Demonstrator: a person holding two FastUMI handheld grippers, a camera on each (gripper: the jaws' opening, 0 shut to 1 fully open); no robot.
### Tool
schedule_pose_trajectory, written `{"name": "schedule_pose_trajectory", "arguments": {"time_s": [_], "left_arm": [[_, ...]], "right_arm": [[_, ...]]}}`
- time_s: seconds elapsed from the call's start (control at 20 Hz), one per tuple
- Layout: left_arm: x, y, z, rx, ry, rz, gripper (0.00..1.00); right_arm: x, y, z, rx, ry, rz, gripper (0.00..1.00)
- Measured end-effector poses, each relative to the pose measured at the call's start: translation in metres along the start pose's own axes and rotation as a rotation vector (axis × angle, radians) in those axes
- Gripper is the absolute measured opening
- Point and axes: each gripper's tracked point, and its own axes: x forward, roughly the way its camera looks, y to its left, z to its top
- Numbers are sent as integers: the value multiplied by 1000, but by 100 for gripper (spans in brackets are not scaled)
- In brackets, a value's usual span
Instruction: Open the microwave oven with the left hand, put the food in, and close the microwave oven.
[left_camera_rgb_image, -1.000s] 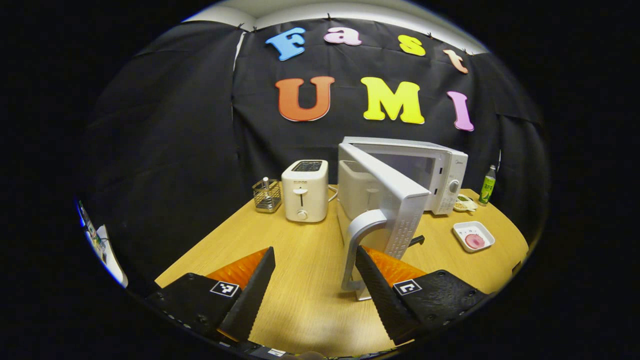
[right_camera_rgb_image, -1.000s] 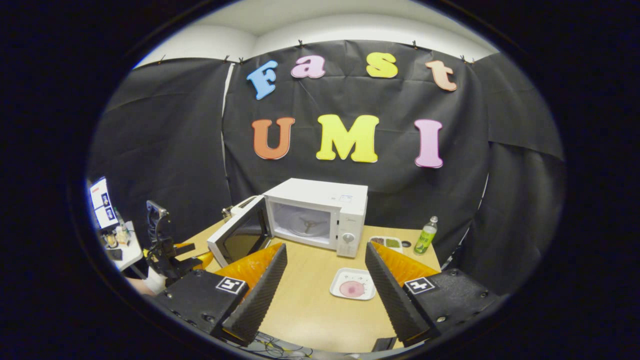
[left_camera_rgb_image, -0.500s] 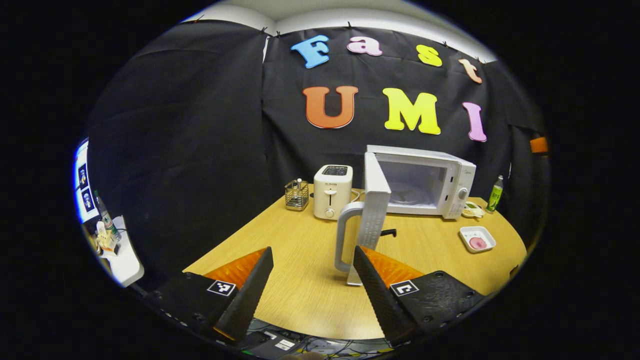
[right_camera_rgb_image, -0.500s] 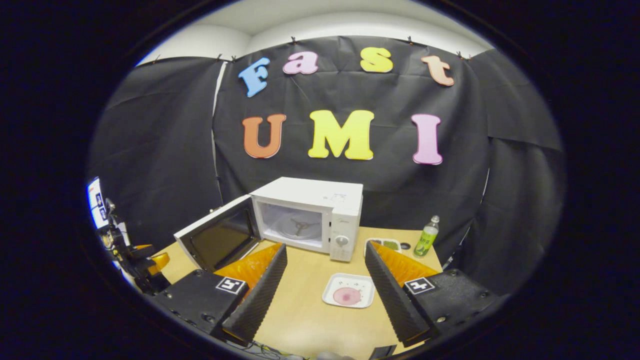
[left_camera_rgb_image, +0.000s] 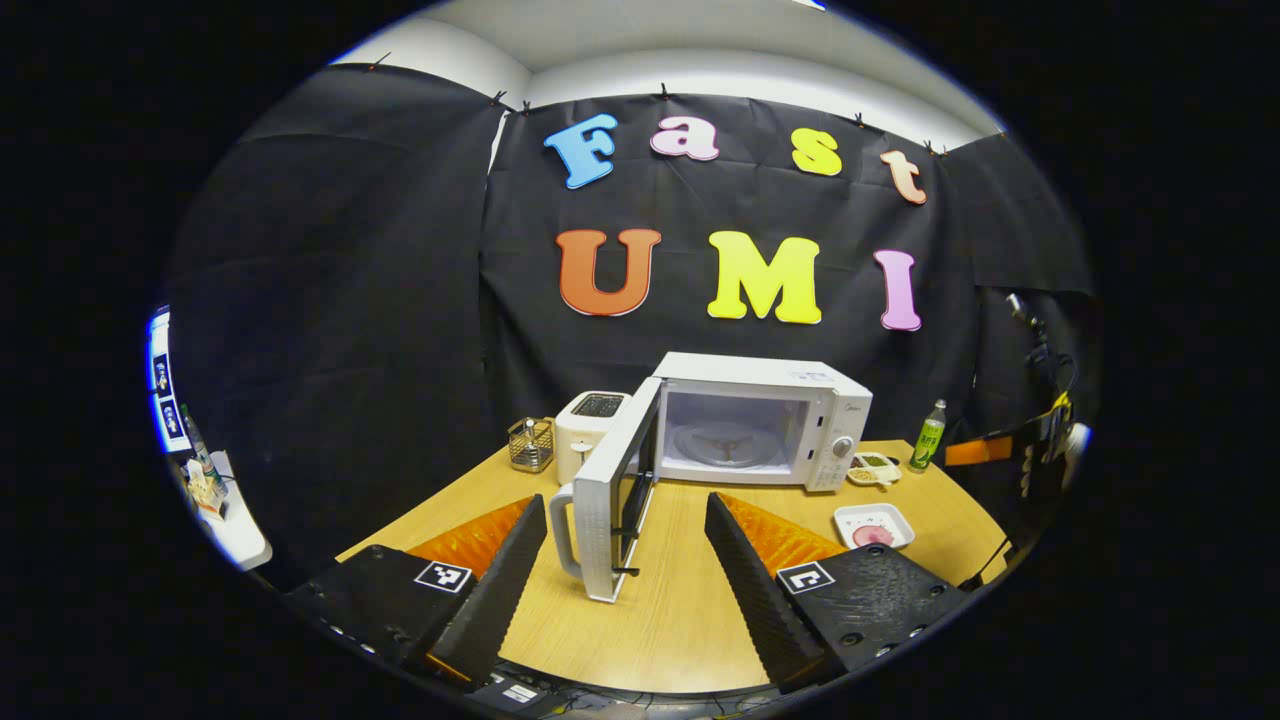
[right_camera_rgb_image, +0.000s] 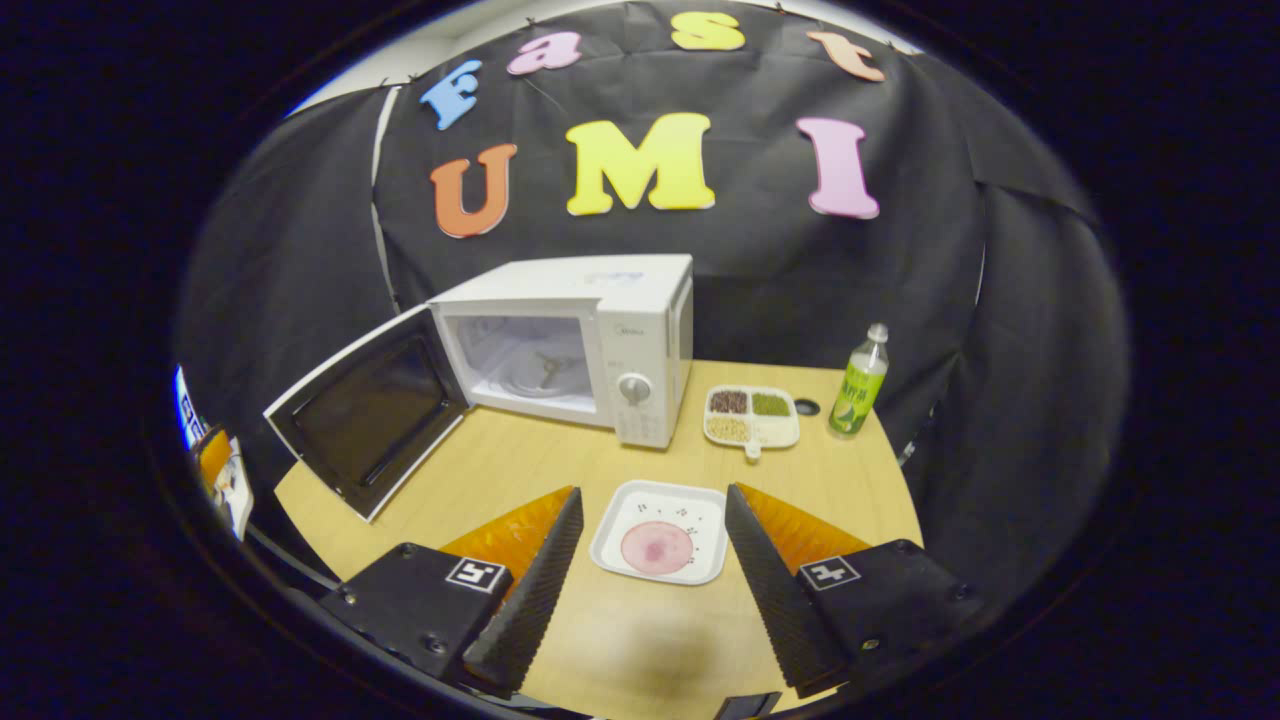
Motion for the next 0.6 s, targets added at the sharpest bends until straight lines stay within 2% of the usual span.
{"name": "schedule_pose_trajectory", "arguments": {"time_s": [0.05,0.2,0.25,0.3,0.35,0.4,0.45,0.6], "left_arm": [[-3,-8,6,2,-9,3,95],[-5,-30,23,0,-22,24,95],[-8,-36,28,-4,-24,34,95],[-11,-42,33,-2,-27,43,95],[-13,-47,35,6,-20,56,95],[-14,-51,38,14,-14,71,95],[-14,-56,41,20,-10,86,95],[-20,-67,54,23,-5,128,95]], "right_arm": [[18,-12,-12,21,40,-6,88],[65,-35,-44,83,159,12,86],[79,-43,-52,109,193,16,82],[95,-50,-61,131,225,19,71],[106,-54,-68,149,255,28,70],[119,-56,-73,167,282,42,80],[131,-56,-80,175,320,56,67],[153,-62,-96,211,424,76,57]]}}
